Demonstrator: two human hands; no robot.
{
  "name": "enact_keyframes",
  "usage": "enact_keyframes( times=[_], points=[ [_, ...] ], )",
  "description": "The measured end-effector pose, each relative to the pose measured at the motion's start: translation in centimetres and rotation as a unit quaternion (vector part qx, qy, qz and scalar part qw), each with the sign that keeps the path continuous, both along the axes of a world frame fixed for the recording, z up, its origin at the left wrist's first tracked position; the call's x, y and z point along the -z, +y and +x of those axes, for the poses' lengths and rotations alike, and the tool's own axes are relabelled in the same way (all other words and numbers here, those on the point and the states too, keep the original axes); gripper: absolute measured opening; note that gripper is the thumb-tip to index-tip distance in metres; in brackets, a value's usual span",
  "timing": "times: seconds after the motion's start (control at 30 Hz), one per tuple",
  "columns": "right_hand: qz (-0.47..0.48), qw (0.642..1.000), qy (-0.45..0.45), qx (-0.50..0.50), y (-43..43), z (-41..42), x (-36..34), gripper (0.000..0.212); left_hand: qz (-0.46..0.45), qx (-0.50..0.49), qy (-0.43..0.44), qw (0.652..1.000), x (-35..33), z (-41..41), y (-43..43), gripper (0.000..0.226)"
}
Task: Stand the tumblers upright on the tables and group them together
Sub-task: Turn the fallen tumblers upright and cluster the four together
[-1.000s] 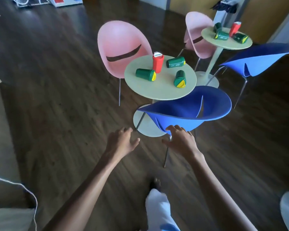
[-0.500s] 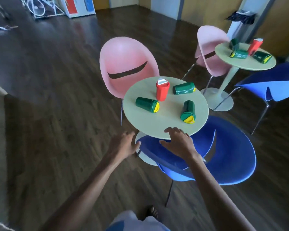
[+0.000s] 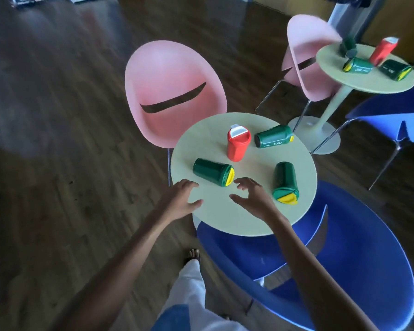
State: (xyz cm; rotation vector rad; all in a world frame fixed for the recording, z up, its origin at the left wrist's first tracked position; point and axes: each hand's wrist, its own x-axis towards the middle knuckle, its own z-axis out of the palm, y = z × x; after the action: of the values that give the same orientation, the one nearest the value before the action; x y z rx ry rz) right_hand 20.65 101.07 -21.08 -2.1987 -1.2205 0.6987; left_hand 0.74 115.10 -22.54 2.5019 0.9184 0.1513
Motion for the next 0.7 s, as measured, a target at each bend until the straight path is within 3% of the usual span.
enact_keyframes(
  times=[0.2,0.5,0.7],
  points=[
    [-0.027,0.998,0.031,0.051,6.2,2.7,3.5,0.059,-0.042,0.056,0.022,0.997,4.0,4.8,8.9,0.060],
    [-0.112,0.994,-0.008,0.009,11.0,4.7,7.5,0.097,-0.012,0.137,0.056,0.989,8.5,9.5,14.3,0.078],
    [-0.129,0.992,0.017,0.004,11.4,5.3,9.2,0.097,-0.012,0.161,0.031,0.986,10.0,10.0,15.0,0.073]
  ],
)
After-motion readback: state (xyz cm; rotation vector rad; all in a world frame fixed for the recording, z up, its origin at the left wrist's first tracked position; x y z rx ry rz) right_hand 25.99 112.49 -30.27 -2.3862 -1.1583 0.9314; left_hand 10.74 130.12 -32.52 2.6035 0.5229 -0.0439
